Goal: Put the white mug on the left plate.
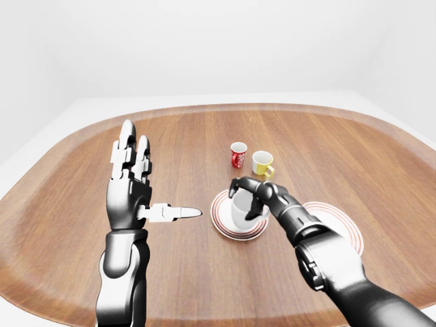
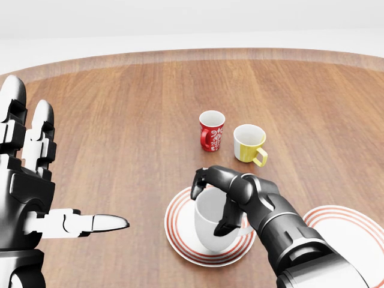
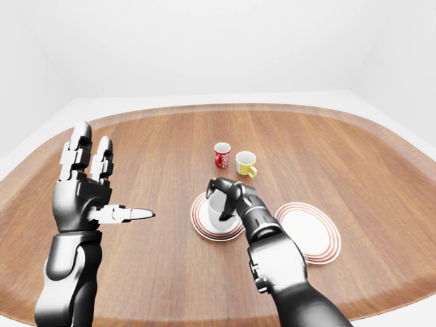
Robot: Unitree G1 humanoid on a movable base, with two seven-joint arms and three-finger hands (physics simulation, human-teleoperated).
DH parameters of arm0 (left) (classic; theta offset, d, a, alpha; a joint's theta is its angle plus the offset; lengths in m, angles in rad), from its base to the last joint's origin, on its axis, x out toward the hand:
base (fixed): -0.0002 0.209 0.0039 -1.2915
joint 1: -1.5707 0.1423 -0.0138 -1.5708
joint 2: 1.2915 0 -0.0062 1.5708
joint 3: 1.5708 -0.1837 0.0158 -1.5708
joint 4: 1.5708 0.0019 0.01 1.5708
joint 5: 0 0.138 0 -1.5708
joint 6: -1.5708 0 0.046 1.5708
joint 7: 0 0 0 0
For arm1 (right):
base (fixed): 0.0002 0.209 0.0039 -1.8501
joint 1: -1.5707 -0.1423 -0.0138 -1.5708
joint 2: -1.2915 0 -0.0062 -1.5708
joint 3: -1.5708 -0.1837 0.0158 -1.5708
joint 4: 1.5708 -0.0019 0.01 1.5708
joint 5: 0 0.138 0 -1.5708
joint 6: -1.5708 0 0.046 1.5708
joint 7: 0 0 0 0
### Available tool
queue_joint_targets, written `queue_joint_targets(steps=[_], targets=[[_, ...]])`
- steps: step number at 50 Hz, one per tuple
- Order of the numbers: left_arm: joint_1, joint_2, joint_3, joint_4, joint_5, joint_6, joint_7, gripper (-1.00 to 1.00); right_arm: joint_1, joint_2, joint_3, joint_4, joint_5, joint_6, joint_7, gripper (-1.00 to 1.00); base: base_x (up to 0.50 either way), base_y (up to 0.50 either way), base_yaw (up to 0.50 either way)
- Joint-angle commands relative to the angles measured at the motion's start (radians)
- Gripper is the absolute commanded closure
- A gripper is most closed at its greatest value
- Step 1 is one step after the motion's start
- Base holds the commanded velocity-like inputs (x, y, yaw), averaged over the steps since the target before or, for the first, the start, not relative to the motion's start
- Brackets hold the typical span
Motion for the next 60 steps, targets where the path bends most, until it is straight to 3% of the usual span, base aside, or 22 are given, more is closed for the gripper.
queue_joint_targets(steps=[1,2,4,13,31,60], targets=[[-0.001,0.000,0.000,0.001,0.001,0.000,0.000,-1.00,0.005,-0.003,-0.004,-0.002,0.001,0.000,0.000,0.29,0.00,0.00,0.00],[-0.002,0.000,0.001,0.001,0.000,0.000,0.001,-1.00,0.006,-0.003,-0.004,-0.001,0.001,0.000,-0.001,-0.08,0.00,0.00,0.00],[-0.002,0.001,0.002,0.002,0.001,0.000,0.001,-1.00,0.009,-0.004,-0.002,-0.001,-0.004,0.000,0.010,-1.00,0.00,0.00,0.00],[-0.005,0.002,0.006,0.010,0.000,0.000,0.002,-1.00,0.014,-0.012,-0.003,0.003,-0.016,0.000,0.024,-1.00,0.00,0.00,0.00],[-0.002,0.000,0.001,0.015,0.004,0.000,0.001,-1.00,0.012,-0.022,-0.006,0.008,-0.035,0.045,0.040,-1.00,0.00,0.00,0.00],[-0.009,0.003,0.008,0.013,-0.001,0.000,0.002,-1.00,-0.038,-0.032,-0.002,-0.083,-0.026,0.047,0.098,-1.00,0.00,0.00,0.00]])
